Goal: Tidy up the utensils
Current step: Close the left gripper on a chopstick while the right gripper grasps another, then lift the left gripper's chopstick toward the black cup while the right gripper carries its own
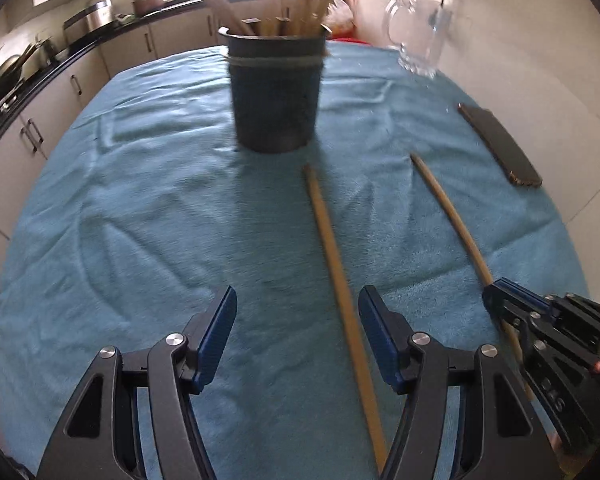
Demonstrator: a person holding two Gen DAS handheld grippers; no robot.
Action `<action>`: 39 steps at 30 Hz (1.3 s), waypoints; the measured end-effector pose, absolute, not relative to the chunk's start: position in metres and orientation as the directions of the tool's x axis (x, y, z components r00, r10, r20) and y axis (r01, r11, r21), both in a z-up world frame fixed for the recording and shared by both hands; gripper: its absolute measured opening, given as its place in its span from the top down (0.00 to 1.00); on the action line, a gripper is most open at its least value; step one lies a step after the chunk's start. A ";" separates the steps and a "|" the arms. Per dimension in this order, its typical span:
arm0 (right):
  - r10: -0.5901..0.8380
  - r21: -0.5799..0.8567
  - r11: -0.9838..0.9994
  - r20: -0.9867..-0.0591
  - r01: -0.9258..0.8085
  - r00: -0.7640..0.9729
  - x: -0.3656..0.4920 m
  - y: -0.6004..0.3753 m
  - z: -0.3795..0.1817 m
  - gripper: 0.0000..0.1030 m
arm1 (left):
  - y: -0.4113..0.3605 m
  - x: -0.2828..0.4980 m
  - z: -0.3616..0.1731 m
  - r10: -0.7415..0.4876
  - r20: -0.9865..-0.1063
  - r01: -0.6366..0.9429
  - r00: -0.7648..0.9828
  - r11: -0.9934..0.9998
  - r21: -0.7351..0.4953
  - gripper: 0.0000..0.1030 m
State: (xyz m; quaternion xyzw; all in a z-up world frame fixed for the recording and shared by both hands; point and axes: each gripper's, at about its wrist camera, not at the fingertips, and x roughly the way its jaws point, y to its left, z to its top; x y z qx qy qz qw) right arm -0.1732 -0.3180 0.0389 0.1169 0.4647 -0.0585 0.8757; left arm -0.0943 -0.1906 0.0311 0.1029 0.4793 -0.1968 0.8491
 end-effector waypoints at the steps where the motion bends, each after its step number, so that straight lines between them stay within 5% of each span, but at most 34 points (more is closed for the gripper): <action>1: 0.007 0.152 0.966 -0.827 0.211 0.562 -0.174 -0.318 0.039 0.92 | -0.194 -0.092 0.028 -0.230 -0.856 0.437 0.463 0.900 -0.006 0.48; 5: 0.015 0.162 0.964 -0.824 0.212 0.566 -0.176 -0.318 0.039 0.92 | -0.199 -0.088 0.024 -0.210 -0.858 0.427 0.468 0.904 0.012 0.91; 6: 0.018 0.166 0.963 -0.824 0.211 0.567 -0.177 -0.318 0.039 0.92 | -0.197 -0.086 0.023 -0.217 -0.863 0.422 0.457 0.907 -0.005 0.93; 16: 0.088 0.200 0.966 -0.847 0.161 0.524 -0.203 -0.316 0.041 0.92 | -0.143 -0.100 0.027 -0.354 -0.883 0.384 0.308 0.895 -0.225 0.94; 19: 0.119 0.234 0.960 -0.840 0.155 0.529 -0.205 -0.321 0.043 0.81 | -0.136 -0.104 0.033 -0.382 -0.879 0.396 0.287 0.883 -0.254 0.93; 21: 0.111 0.233 0.958 -0.839 0.167 0.533 -0.201 -0.325 0.044 0.71 | -0.136 -0.103 0.039 -0.385 -0.874 0.404 0.295 0.880 -0.252 0.90; 23: 0.104 0.226 0.959 -0.840 0.170 0.532 -0.194 -0.327 0.045 0.71 | -0.137 -0.098 0.043 -0.372 -0.873 0.400 0.315 0.886 -0.233 0.73; 25: 0.112 0.232 0.959 -0.839 0.163 0.533 -0.183 -0.331 0.044 0.71 | -0.141 -0.088 0.044 -0.345 -0.877 0.391 0.335 0.898 -0.203 0.67; 39: 0.044 0.092 0.993 -0.863 0.069 0.503 -0.091 -0.319 0.038 0.72 | -0.182 -0.034 0.028 -0.266 -0.907 0.449 0.326 0.888 -0.099 0.67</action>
